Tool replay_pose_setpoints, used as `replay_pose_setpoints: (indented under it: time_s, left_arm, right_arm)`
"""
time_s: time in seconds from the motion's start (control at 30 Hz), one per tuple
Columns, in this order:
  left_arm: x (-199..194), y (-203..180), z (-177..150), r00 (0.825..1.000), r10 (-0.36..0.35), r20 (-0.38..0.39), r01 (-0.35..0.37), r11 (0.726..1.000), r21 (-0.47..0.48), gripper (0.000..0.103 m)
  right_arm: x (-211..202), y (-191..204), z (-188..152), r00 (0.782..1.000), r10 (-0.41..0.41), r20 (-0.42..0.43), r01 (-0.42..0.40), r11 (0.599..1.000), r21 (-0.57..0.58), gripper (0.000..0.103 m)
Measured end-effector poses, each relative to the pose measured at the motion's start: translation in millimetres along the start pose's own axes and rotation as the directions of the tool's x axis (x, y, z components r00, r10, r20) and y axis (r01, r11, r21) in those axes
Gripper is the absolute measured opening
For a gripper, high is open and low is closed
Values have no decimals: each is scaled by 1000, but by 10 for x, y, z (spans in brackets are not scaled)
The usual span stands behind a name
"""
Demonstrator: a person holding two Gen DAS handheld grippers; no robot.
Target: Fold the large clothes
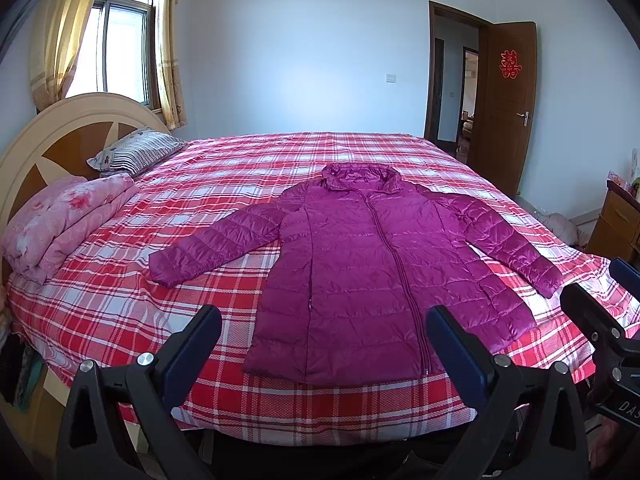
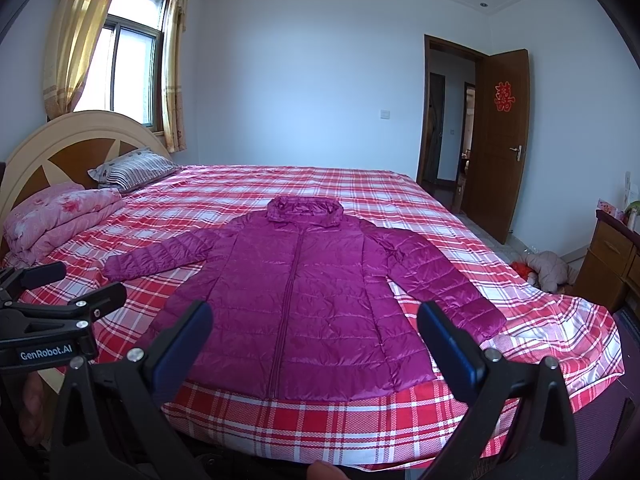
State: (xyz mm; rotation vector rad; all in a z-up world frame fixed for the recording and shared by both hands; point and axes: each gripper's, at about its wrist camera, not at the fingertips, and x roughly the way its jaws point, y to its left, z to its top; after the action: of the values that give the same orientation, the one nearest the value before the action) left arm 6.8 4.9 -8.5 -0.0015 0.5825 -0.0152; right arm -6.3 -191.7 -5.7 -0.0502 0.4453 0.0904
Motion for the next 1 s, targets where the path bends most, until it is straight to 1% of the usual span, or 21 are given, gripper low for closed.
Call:
replay_pose_setpoints:
  time_s: [0.27, 0.63, 0.77, 0.87, 0.97, 1.0]
  left_arm:
    - [14, 1, -9, 1000, 0, -4, 0, 1000, 3, 102]
    - [150, -20, -29, 999, 0, -34, 0, 1000, 13, 102]
    - [312, -35, -34, 998, 6, -58, -4, 1000, 29, 102]
    - [516, -80, -33, 996, -24, -90, 31, 997, 72, 102]
    - [787, -122, -39, 994, -40, -100, 50, 993, 105, 102]
    - [875, -134, -34, 994, -33, -105, 45, 992, 116, 102]
  right_arm:
    - [11, 5, -10, 1000, 1, -2, -1, 1000, 1, 103]
    - [88, -16, -67, 1000, 11, -15, -10, 1000, 4, 103]
    - [227, -86, -105, 999, 19, -48, -18, 1000, 17, 103]
    - [410, -219, -163, 997, 15, -78, -12, 999, 34, 103]
    - [662, -489, -235, 994, -10, -112, 17, 998, 63, 103]
    - [731, -594, -265, 992, -20, -123, 30, 996, 79, 103]
